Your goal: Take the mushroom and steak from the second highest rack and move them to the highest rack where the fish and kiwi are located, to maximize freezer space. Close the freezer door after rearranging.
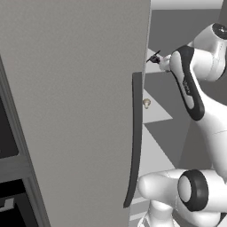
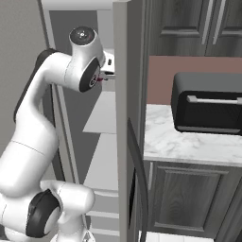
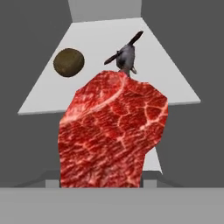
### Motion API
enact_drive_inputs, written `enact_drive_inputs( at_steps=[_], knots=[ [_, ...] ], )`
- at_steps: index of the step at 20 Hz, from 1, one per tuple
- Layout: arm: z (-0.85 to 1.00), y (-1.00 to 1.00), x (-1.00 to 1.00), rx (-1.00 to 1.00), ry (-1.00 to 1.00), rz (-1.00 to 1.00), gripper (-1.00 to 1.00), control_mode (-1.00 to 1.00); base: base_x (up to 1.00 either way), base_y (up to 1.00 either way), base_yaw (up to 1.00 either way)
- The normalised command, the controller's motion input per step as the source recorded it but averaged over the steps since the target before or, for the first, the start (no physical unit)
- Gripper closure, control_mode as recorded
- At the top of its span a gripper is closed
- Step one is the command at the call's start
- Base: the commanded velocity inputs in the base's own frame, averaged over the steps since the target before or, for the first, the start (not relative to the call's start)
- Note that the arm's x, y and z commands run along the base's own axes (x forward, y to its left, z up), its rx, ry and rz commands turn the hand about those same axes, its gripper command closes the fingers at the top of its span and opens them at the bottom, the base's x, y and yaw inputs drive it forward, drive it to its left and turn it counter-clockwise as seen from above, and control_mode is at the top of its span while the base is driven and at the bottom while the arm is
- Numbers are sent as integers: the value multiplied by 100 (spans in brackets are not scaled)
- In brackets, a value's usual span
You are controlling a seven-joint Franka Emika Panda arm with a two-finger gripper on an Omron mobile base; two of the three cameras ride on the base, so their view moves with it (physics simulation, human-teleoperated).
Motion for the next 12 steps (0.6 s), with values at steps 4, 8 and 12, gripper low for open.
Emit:
enact_drive_inputs(
  at_steps=[4,8,12],
  knots=[
    [18,0,51,7,-1,-2,100,-100,0,0,0],
    [10,0,61,4,0,-1,100,-100,0,0,0],
    [0,6,71,0,0,0,100,-100,0,0,0]
  ],
)
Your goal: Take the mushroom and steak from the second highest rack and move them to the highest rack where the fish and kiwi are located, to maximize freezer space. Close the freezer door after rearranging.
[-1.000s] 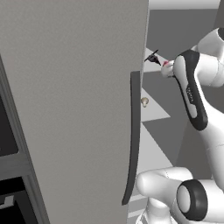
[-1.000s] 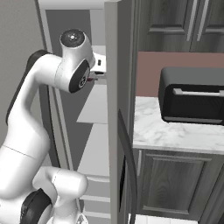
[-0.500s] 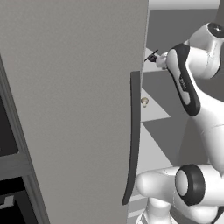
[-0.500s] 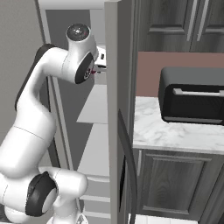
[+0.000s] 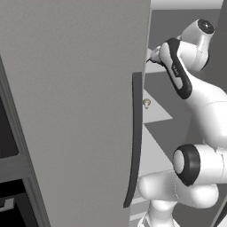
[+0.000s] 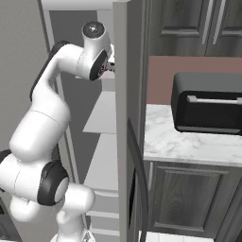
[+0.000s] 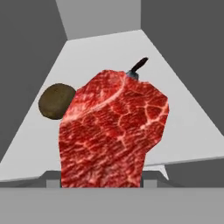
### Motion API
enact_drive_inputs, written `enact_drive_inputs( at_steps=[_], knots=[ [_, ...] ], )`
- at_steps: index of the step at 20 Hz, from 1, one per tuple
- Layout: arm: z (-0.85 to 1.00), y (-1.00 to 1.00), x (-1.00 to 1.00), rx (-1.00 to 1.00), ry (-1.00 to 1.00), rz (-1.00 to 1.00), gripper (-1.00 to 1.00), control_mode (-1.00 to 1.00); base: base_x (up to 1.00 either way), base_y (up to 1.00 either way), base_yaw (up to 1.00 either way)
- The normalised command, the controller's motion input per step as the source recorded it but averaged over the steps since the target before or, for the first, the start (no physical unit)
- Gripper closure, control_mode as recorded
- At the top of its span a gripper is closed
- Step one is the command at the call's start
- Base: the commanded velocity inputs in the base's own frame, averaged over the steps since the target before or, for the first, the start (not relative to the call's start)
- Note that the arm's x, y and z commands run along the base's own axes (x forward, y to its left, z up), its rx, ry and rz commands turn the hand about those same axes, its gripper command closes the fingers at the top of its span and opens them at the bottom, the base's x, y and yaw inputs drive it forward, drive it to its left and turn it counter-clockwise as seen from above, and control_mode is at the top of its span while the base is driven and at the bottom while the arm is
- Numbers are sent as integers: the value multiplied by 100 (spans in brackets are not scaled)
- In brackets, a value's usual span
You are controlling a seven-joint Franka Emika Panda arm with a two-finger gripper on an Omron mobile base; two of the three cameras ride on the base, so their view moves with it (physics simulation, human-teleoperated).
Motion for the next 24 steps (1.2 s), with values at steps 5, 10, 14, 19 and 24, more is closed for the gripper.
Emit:
enact_drive_inputs(
  at_steps=[5,10,14,19,24],
  knots=[
    [0,6,71,0,0,0,100,-100,0,0,0],
    [0,0,63,2,0,0,100,-100,0,0,0],
    [0,0,66,2,0,0,100,-100,0,0,0],
    [0,1,43,0,-2,0,-100,-100,0,0,0],
    [-1,0,23,0,-3,0,-100,-100,0,0,0]
  ],
)
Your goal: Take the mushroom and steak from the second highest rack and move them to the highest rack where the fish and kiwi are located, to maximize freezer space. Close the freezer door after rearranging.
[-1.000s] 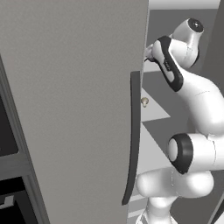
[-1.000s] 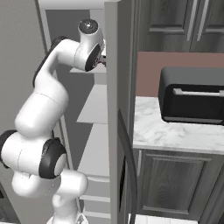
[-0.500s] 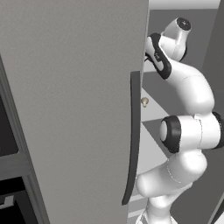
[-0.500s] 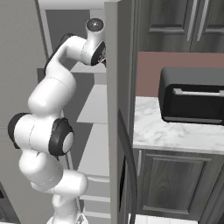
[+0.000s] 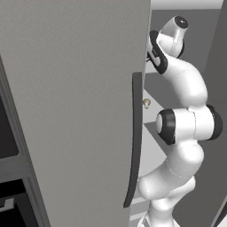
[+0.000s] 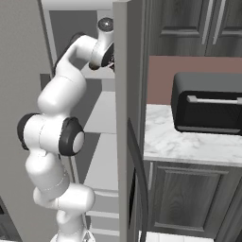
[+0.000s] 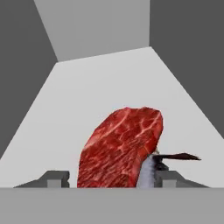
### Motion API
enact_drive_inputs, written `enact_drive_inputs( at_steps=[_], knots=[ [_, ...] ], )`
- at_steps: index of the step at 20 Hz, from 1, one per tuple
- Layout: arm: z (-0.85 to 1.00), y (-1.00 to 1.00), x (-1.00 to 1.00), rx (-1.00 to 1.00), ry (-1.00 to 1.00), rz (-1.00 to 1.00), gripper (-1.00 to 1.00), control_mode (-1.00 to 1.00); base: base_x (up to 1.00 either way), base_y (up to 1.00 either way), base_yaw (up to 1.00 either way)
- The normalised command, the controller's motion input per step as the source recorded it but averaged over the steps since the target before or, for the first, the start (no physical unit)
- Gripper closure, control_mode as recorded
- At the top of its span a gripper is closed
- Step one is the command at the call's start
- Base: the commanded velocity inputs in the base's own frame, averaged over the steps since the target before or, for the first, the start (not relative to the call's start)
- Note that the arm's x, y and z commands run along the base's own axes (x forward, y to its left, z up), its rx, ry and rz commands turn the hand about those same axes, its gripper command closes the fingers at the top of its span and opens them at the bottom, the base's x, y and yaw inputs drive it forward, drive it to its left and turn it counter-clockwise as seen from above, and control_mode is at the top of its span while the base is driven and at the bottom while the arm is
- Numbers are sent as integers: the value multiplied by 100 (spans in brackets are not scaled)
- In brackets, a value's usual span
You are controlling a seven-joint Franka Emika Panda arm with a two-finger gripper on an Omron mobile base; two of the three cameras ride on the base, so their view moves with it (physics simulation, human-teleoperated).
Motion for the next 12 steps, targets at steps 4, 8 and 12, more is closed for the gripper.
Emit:
enact_drive_inputs(
  at_steps=[4,8,12],
  knots=[
    [0,0,0,0,-8,0,-100,-100,0,0,0],
    [0,0,-34,0,-10,0,-100,-100,0,0,0],
    [-3,3,-97,0,-9,2,-100,-100,0,0,0]
  ],
)
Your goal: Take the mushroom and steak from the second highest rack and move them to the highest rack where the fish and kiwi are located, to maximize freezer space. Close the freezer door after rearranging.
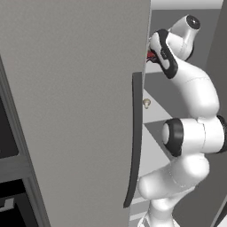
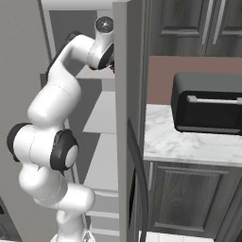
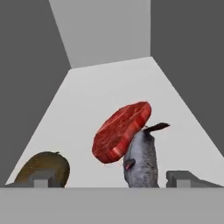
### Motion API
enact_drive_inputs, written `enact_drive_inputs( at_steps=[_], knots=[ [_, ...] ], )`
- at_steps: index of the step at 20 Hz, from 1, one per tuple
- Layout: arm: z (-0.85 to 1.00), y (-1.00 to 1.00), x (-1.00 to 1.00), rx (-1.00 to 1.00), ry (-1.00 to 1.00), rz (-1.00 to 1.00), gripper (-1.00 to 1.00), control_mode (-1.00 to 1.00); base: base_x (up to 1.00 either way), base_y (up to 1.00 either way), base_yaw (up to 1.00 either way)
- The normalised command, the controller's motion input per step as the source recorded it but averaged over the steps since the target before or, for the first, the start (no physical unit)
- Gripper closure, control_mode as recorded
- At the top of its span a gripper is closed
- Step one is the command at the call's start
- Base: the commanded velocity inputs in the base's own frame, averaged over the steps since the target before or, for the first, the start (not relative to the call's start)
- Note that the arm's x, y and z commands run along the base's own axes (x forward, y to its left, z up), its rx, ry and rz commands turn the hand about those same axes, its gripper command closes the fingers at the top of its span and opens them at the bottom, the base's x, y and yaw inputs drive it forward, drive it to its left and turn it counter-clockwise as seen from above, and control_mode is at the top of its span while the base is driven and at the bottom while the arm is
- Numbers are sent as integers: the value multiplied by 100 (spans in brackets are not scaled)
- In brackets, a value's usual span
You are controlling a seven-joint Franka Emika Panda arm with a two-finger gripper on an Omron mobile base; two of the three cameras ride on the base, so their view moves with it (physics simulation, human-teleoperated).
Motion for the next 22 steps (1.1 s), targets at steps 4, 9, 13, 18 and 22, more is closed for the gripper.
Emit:
enact_drive_inputs(
  at_steps=[4,9,13,18,22],
  knots=[
    [-2,6,-100,0,-5,0,-100,-100,0,0,0],
    [-1,1,-100,0,-1,0,-100,-100,0,0,0],
    [-2,0,-94,-3,11,0,-100,-100,0,0,0],
    [-41,0,-52,-16,19,0,-100,-100,0,0,0],
    [-37,0,-36,-10,17,0,-100,-100,0,0,0]
  ],
)
